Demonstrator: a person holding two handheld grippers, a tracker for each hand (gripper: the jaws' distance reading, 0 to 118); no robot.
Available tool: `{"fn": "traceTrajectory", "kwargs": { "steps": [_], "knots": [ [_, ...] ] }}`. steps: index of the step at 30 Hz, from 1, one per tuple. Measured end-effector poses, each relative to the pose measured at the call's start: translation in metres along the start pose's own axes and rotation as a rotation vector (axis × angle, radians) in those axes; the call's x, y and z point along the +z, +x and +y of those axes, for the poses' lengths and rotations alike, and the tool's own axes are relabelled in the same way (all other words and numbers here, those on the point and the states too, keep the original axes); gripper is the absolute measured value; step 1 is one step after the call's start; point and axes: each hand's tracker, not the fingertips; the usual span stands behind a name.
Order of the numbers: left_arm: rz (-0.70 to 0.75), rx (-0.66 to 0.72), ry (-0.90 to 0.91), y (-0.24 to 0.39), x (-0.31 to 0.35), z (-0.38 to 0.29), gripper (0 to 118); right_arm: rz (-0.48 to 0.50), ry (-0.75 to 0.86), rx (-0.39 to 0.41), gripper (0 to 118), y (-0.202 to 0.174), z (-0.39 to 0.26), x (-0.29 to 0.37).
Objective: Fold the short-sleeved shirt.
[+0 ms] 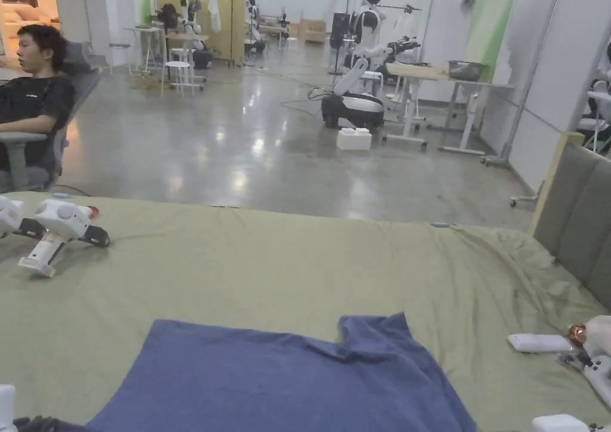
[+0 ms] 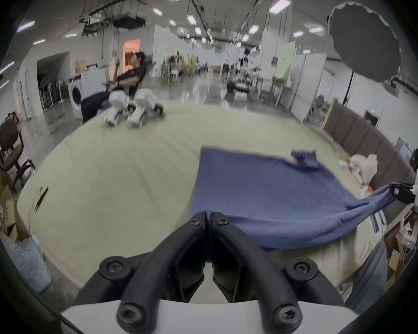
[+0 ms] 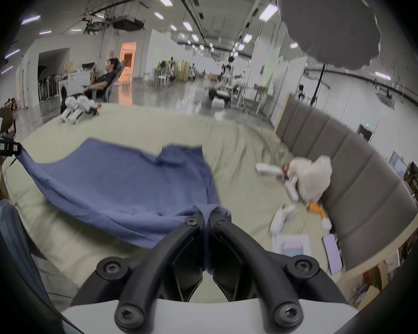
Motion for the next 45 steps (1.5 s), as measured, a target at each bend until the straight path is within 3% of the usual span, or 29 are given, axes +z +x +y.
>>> {"fn": "traceTrajectory", "kwargs": {
  "steps": [8, 15, 17, 19, 21, 22, 24, 33, 38, 41, 42, 44, 45],
  "knots": [
    [0.058, -0.063, -0.239, -0.004, -0.035, -0.057, 1, 0.025, -0.187, -0.008, 2, -0.012, -0.067, -0.031],
    [0.093, -0.1, -0.286, -0.01, -0.056, -0.075, 2, 0.03, -0.246, -0.001, 4, -0.015, -0.085, -0.043],
    [0.101, -0.106, -0.288, -0.012, -0.06, -0.077, 13, 0.027, -0.245, 0.002, 20, -0.015, -0.087, -0.043],
    [0.132, -0.106, -0.286, -0.012, -0.06, -0.079, 27, -0.005, -0.243, 0.013, 60, -0.016, -0.084, -0.04],
    [0.163, -0.105, -0.264, -0.014, -0.057, -0.077, 30, -0.034, -0.221, 0.004, 66, -0.015, -0.078, -0.033],
    [0.16, -0.099, -0.235, -0.015, -0.054, -0.074, 39, -0.043, -0.188, -0.009, 79, -0.014, -0.073, -0.029],
    [0.146, -0.084, -0.163, -0.009, -0.046, -0.067, 53, -0.04, -0.106, -0.037, 85, -0.014, -0.06, -0.022],
    [0.027, -0.1, 0.233, 0.065, -0.028, -0.009, 54, -0.006, 0.306, -0.16, 85, -0.047, 0.014, -0.028],
    [0.046, -0.152, 0.45, 0.114, -0.019, 0.014, 37, -0.04, 0.528, -0.203, 77, -0.075, 0.047, -0.024],
    [0.047, -0.141, 0.562, 0.131, -0.009, 0.022, 25, -0.039, 0.609, -0.234, 54, -0.084, 0.057, -0.019],
    [0.054, -0.139, 0.588, 0.135, -0.007, 0.023, 18, -0.039, 0.61, -0.243, 42, -0.085, 0.059, -0.018],
    [0.079, -0.134, 0.648, 0.14, -0.001, 0.025, 5, -0.05, 0.626, -0.253, 4, -0.089, 0.061, -0.016],
    [0.078, -0.131, 0.653, 0.14, 0.001, 0.026, 4, -0.052, 0.627, -0.25, 2, -0.09, 0.062, -0.016]
  ]
}}
